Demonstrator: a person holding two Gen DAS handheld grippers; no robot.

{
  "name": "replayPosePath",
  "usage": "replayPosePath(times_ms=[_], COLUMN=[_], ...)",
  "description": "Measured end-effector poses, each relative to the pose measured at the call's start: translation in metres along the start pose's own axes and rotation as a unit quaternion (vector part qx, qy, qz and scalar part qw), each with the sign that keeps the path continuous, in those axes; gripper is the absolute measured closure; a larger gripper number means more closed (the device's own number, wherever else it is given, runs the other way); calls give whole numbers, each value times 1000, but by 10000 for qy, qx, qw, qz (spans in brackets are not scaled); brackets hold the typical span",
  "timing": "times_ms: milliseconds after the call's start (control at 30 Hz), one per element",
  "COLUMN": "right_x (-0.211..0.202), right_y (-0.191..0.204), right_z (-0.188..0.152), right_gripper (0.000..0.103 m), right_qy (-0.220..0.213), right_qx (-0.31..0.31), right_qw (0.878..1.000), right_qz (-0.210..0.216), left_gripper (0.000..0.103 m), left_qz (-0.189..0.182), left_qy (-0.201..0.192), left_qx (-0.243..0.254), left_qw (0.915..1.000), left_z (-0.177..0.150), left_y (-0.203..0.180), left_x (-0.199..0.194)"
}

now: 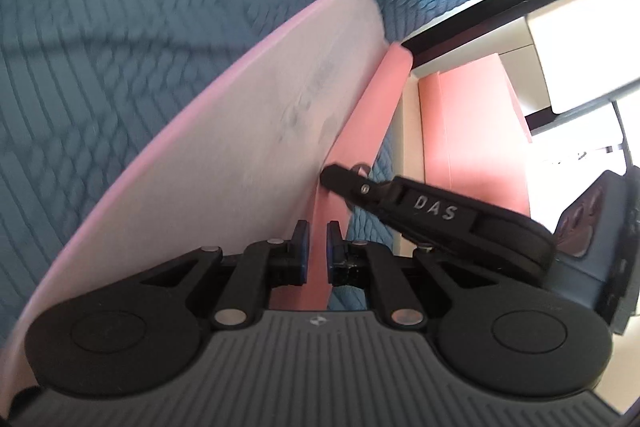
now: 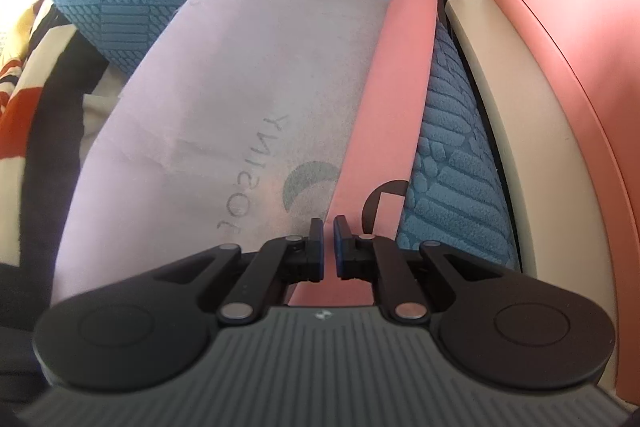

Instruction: Organize objects

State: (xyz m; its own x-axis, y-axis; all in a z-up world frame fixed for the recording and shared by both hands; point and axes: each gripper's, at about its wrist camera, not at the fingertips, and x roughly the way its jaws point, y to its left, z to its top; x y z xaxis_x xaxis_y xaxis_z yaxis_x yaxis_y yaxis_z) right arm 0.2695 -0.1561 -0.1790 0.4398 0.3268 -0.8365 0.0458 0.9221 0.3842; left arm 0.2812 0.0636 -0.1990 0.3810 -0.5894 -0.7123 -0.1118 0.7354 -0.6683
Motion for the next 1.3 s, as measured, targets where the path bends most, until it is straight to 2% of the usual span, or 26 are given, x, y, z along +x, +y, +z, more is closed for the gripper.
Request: replayPosePath(times_ms=[133,300,400,467,500,533,600,833,967,1133,1300], right_x=[1,1,-2,-4,-6,-8,-12,-17,-12,-12,-14], right_y=[-4,-12,-15,-15,-16,-17,-21,-39,-41,-46,-48], right_z=[0,0,0,2,3,4,4,8,6,4,1], right_gripper=[97,97,93,92,87,75,62,62,63,63,65], right_qy=[20,37,3,-64,-114,-171,-306,-489,-285,-199,-25], right_qx=[95,364,486,527,530,535,596,914,1048,1215,1348], right_qw=[10000,9992,9985,9982,9982,9981,9974,9945,9931,9906,9852], right_qz=[23,176,236,271,263,253,258,137,437,603,1061], left_gripper=[95,95,95,95,95,95,95,95,95,95,95], left_qz=[-122,216,507,542,556,563,570,556,583,557,550], left_qy=[-118,99,189,159,155,149,139,107,63,52,23], left_qx=[310,616,820,894,926,940,939,926,903,824,779], left_qw=[9994,9978,9952,9944,9940,9939,9938,9941,9942,9950,9954], left_z=[2,0,-10,-12,-12,-13,-12,-11,-11,-10,-9], left_y=[-12,-24,-15,-16,-15,-16,-17,-17,-13,-11,-9], left_x=[-3,16,16,16,16,17,20,22,18,17,16])
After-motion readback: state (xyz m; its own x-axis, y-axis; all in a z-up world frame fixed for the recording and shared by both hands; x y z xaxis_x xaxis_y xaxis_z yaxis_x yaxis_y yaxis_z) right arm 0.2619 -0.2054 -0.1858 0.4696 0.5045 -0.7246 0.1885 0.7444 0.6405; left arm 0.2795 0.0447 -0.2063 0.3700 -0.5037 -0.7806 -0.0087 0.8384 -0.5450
